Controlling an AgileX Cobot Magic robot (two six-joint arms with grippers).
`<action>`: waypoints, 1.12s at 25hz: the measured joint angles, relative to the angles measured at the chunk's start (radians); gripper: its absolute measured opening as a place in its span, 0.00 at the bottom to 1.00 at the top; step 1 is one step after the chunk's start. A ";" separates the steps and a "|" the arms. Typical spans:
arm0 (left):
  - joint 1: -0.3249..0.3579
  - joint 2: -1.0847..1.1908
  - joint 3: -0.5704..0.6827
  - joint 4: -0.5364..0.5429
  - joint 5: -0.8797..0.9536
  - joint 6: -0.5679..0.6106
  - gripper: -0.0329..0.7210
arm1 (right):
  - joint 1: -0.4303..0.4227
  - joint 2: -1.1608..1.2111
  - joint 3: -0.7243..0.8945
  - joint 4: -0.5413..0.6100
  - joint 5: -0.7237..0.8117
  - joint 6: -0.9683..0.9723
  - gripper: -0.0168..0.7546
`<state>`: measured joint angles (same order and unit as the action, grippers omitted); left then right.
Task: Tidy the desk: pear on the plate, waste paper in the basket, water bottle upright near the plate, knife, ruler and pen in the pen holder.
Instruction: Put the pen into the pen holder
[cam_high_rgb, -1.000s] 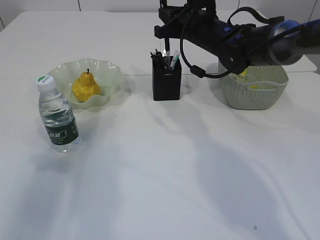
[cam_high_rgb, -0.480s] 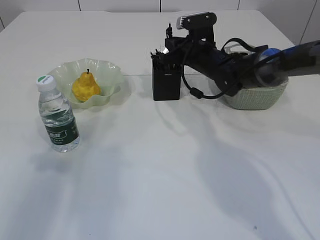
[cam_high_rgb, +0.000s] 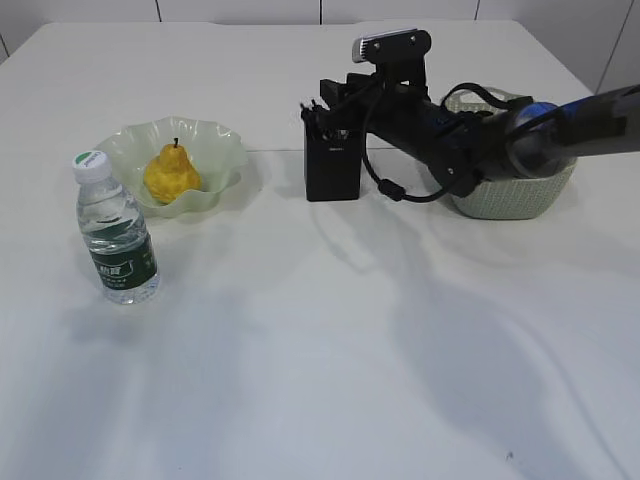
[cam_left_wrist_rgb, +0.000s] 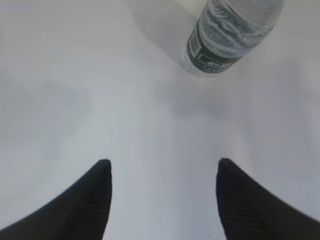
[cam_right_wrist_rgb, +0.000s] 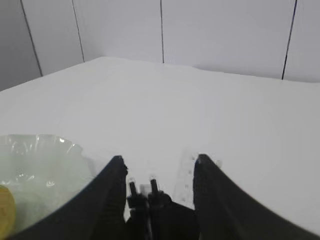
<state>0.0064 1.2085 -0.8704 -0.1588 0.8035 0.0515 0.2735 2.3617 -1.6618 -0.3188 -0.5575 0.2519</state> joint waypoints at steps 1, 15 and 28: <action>0.000 0.000 0.000 0.000 0.000 0.000 0.66 | 0.000 -0.006 0.000 -0.012 -0.002 0.002 0.45; 0.000 0.000 0.000 0.000 0.000 0.000 0.66 | -0.008 -0.154 0.000 -0.462 0.240 0.281 0.46; 0.000 0.000 0.000 0.000 0.027 0.000 0.66 | -0.008 -0.160 0.000 -0.523 0.245 0.310 0.46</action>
<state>0.0064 1.2085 -0.8704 -0.1588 0.8303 0.0515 0.2655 2.2013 -1.6618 -0.8414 -0.3120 0.5617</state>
